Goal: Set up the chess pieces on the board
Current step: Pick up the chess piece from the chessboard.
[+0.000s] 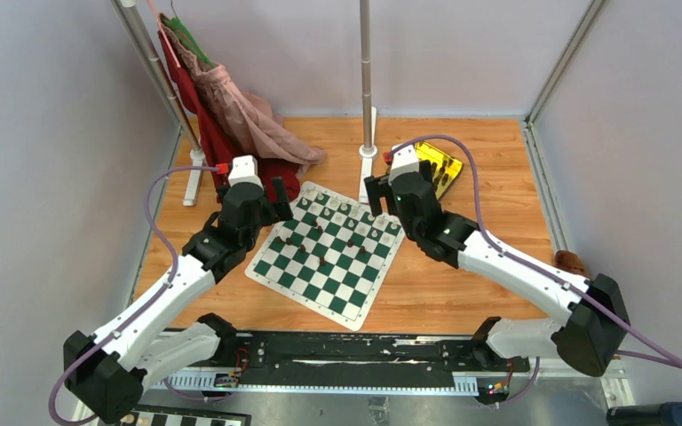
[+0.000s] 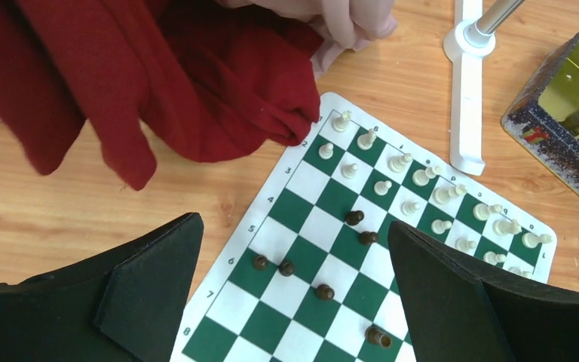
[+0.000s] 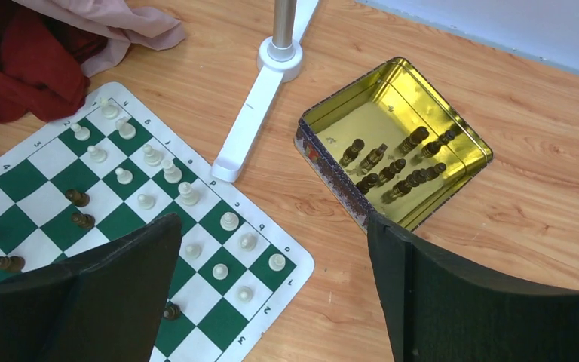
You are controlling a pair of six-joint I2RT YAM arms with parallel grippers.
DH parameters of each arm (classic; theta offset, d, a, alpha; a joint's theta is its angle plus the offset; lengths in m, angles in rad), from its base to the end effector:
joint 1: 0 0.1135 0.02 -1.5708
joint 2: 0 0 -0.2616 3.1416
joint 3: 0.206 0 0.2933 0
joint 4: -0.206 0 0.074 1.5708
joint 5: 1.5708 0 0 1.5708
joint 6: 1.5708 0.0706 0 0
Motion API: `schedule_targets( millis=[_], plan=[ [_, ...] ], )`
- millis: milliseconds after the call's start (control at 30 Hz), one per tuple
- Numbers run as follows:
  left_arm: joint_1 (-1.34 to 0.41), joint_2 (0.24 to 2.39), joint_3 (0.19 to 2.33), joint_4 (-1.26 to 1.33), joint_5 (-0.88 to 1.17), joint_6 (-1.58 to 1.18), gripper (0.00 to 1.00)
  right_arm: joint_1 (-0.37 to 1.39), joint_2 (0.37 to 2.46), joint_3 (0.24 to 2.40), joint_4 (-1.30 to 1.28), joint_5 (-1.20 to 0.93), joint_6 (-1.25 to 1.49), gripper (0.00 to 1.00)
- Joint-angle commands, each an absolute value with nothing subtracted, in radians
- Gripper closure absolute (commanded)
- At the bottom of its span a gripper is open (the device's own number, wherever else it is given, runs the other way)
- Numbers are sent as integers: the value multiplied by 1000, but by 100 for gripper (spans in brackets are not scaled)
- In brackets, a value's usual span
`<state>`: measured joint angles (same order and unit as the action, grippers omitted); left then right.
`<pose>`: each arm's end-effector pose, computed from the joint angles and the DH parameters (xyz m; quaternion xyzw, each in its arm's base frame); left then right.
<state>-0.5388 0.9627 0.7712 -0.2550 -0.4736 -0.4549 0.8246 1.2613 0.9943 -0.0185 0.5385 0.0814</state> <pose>0.2631 -0.1197 0.2734 -0.0904 0.8270 -0.0725 0.5501 0.2725 0.2414 0.3069 -0.1316 0.7769 0.0614 0.6127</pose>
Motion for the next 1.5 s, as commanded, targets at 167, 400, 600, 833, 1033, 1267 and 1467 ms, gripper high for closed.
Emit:
schedule_targets(
  millis=[167, 400, 600, 833, 1033, 1267, 1467],
  plan=[
    [-590, 828, 766, -414, -563, -483, 0, 841, 1179, 883, 89, 385, 38, 13],
    [-592, 782, 729, -455, -577, -517, 0, 841, 1339, 926, -100, 287, 170, 39],
    [-592, 781, 705, -468, -587, -541, 0, 854, 1379, 865, -51, 174, 215, 47],
    [-592, 803, 702, -454, -589, -550, 0, 887, 1446, 871, -66, 123, 247, 52],
    [-592, 818, 695, -447, -587, -558, 0, 910, 1504, 875, -58, 122, 264, 52],
    [-592, 823, 679, -428, -587, -557, 0, 911, 1543, 882, -49, 122, 261, 52],
    [-592, 824, 666, -392, -573, -554, 0, 910, 1575, 895, -48, 141, 252, 52]
  ],
)
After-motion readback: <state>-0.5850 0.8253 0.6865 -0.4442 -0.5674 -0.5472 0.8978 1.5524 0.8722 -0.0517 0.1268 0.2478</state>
